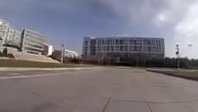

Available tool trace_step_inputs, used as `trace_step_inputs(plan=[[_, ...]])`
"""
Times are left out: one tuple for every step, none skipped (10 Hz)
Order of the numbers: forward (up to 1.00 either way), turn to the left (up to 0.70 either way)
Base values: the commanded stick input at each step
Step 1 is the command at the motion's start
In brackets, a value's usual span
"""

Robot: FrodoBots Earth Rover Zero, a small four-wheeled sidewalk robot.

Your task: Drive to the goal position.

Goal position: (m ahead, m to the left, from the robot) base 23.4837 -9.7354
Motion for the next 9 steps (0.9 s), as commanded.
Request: trace_step_inputs(plan=[[0.7,-0.35],[0.7,-0.35],[0.7,-0.35],[0.7,-0.02],[0.7,0.0],[0.7,0.0],[0.7,0.0],[0.7,0.0],[0.7,0.0]])
